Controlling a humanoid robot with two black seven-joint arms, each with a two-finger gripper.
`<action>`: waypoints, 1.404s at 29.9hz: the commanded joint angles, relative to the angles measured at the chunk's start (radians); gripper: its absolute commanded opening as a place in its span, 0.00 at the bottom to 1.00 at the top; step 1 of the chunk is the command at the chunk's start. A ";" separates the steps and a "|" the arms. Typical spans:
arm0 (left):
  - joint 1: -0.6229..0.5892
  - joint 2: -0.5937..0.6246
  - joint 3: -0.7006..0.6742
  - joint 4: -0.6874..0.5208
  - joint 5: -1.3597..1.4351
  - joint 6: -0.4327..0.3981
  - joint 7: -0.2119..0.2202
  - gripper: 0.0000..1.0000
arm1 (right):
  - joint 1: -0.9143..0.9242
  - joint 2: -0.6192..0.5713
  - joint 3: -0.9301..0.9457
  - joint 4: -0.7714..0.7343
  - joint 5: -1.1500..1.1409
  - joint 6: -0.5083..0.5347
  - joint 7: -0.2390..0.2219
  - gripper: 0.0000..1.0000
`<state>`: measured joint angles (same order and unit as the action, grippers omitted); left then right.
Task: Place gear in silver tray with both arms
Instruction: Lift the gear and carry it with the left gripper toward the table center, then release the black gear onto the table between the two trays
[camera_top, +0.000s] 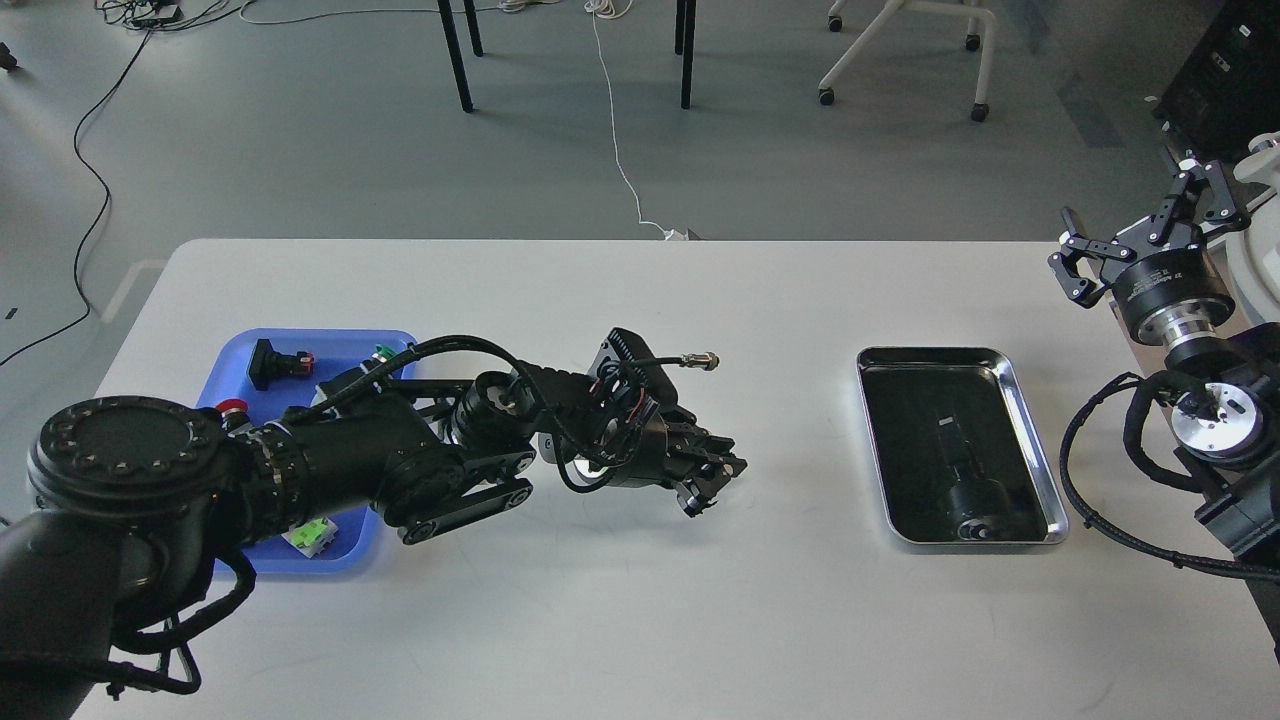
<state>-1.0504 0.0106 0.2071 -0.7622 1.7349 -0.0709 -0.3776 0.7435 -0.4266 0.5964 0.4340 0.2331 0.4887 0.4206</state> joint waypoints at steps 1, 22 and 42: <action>0.003 -0.003 0.000 0.001 0.000 0.000 0.003 0.19 | 0.007 0.005 -0.001 0.000 0.000 0.000 0.000 0.99; 0.009 -0.011 0.023 0.021 0.000 0.008 0.006 0.28 | 0.008 0.005 -0.001 0.000 0.000 0.000 0.000 0.99; -0.016 0.034 -0.116 0.012 -0.217 0.063 -0.023 0.82 | 0.019 -0.007 -0.004 0.000 -0.002 0.000 -0.002 0.99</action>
<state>-1.0573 0.0084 0.1372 -0.7497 1.6241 -0.0143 -0.3906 0.7531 -0.4322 0.5929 0.4342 0.2331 0.4887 0.4198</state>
